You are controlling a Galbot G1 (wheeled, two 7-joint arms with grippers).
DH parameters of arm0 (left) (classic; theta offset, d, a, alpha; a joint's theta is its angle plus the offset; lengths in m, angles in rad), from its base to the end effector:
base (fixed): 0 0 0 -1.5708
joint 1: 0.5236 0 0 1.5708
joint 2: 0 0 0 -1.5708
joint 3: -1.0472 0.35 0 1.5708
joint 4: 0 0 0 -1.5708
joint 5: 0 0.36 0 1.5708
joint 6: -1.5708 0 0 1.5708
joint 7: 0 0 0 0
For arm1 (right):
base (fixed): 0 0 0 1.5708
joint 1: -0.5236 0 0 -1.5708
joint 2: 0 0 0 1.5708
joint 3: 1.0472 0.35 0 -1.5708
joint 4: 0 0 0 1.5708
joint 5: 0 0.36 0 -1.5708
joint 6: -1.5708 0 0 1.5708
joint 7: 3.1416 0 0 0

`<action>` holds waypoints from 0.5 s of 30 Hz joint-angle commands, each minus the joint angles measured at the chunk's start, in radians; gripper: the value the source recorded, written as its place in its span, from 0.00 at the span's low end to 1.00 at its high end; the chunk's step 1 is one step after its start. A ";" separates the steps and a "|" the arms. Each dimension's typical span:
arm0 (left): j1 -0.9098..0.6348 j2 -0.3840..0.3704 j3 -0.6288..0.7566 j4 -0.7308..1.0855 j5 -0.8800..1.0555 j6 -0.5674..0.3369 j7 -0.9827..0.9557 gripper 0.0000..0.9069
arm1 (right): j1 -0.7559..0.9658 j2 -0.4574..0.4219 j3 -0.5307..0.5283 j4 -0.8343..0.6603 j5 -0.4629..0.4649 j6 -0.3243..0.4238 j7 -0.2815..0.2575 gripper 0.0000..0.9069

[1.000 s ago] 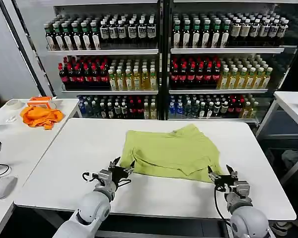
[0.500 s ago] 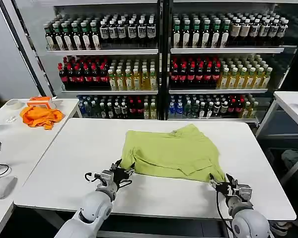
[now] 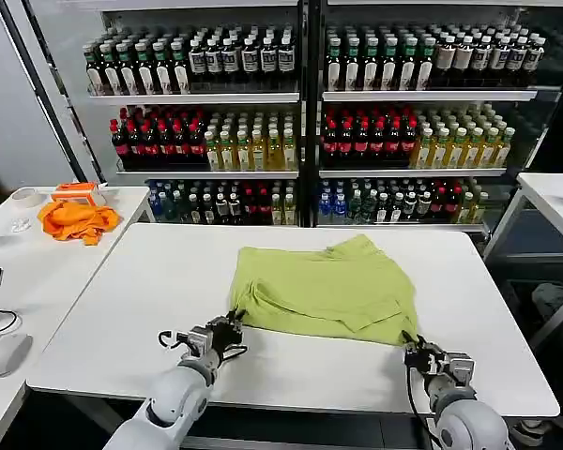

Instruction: Fold and organize the clothes.

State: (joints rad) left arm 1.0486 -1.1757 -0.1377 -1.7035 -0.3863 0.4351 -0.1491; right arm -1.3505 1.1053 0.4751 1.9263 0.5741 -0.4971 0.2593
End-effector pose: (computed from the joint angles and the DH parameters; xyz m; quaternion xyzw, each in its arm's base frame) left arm 0.3301 -0.0076 -0.3312 -0.1272 -0.9655 -0.0518 0.2212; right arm 0.2595 -0.0862 -0.2993 -0.0115 -0.9664 -0.0139 0.2563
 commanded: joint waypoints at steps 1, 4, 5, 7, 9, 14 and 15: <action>0.009 0.002 0.000 -0.008 0.000 0.000 0.000 0.04 | 0.000 0.002 -0.003 -0.002 0.004 -0.002 0.000 0.00; 0.026 0.009 -0.008 -0.032 -0.008 -0.001 0.001 0.04 | -0.011 -0.002 0.002 0.010 0.005 -0.002 0.000 0.00; 0.033 0.011 -0.011 -0.043 -0.009 -0.001 0.001 0.04 | -0.015 -0.003 0.003 0.013 0.005 -0.002 0.000 0.00; 0.050 0.016 -0.017 -0.068 -0.013 0.000 0.001 0.04 | -0.028 -0.009 0.009 0.030 0.006 -0.002 0.000 0.00; 0.068 0.022 -0.022 -0.106 -0.016 0.001 0.001 0.04 | -0.041 -0.013 0.016 0.047 0.008 -0.004 0.001 0.00; 0.144 0.037 -0.036 -0.202 -0.014 0.008 -0.001 0.03 | -0.117 -0.026 0.056 0.126 0.013 -0.011 0.003 0.00; 0.162 0.040 -0.040 -0.218 -0.014 0.010 -0.001 0.03 | -0.135 -0.029 0.061 0.140 0.013 -0.012 0.004 0.00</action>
State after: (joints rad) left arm 1.1416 -1.1380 -0.1740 -1.8261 -0.4003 0.4442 -0.1512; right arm -1.4447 1.0748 0.5235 2.0215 0.5843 -0.5081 0.2630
